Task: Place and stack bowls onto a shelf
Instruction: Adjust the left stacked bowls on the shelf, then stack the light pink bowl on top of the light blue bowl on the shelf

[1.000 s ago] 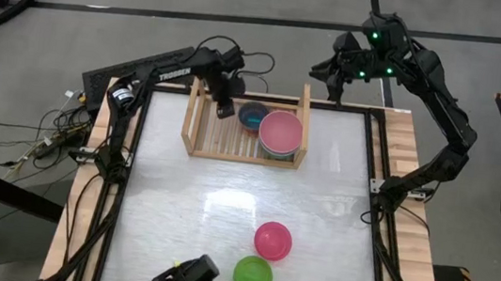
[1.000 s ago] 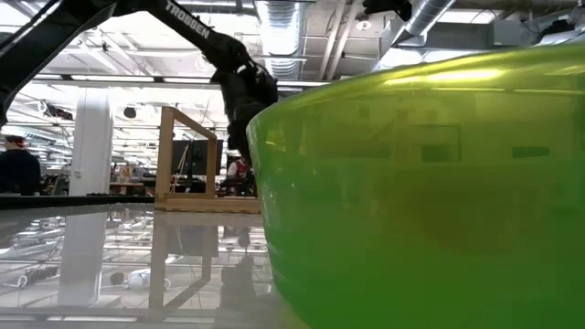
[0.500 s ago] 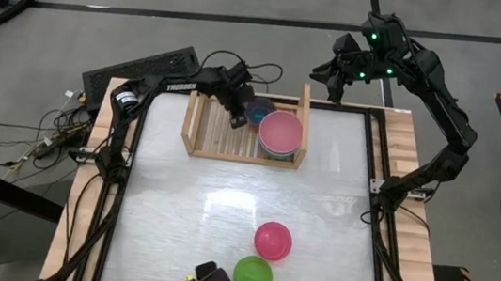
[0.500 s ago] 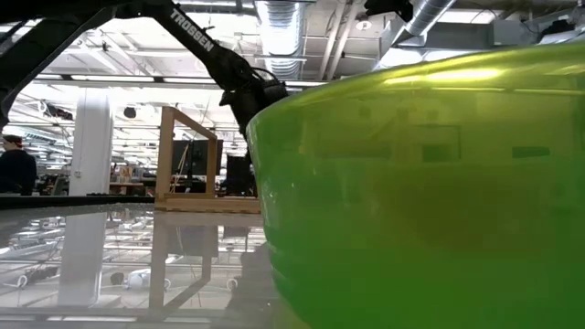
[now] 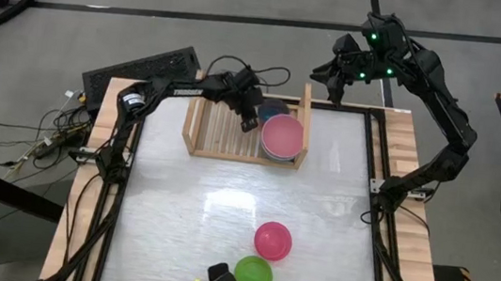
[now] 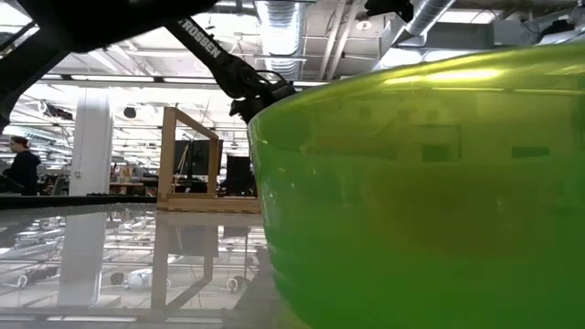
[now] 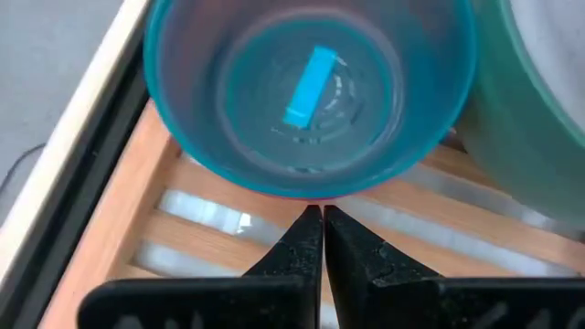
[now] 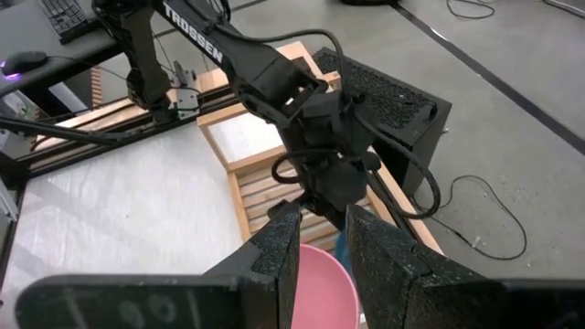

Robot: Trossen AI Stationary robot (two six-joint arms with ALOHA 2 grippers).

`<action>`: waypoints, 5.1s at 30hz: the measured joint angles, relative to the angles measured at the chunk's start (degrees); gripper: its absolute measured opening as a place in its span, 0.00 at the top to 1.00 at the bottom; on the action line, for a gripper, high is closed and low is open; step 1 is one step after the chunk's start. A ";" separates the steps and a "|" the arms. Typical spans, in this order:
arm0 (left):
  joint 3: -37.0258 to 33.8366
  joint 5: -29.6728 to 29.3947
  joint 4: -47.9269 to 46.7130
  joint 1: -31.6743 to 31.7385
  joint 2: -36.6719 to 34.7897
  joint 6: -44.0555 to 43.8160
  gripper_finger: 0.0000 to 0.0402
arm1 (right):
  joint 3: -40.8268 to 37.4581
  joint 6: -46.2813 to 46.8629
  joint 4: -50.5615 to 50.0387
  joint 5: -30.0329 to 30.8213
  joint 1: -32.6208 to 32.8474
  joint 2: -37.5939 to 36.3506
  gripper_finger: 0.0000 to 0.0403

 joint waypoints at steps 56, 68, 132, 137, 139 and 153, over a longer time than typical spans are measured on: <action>-2.10 -0.12 -1.83 0.20 -1.92 -5.51 1.00 | -2.12 -2.90 1.51 0.15 -1.51 0.02 0.70; 5.27 -1.65 -2.04 0.31 -3.70 -4.73 1.00 | -2.12 -2.59 2.15 0.13 -1.51 0.02 0.70; 40.52 10.13 -36.07 7.71 6.68 5.89 0.51 | -2.05 -2.30 -10.28 3.16 -2.62 0.53 0.70; 42.71 26.58 -42.22 7.18 0.78 7.80 0.51 | -2.10 -2.28 -19.92 2.82 -0.63 0.99 0.70; 42.71 27.14 -44.57 5.26 -0.68 9.01 0.51 | -2.08 -1.67 -20.51 2.84 0.70 1.19 0.70; 42.49 16.14 -58.44 -16.59 -2.24 9.46 0.51 | -2.10 -2.54 -21.91 2.84 4.30 1.43 0.70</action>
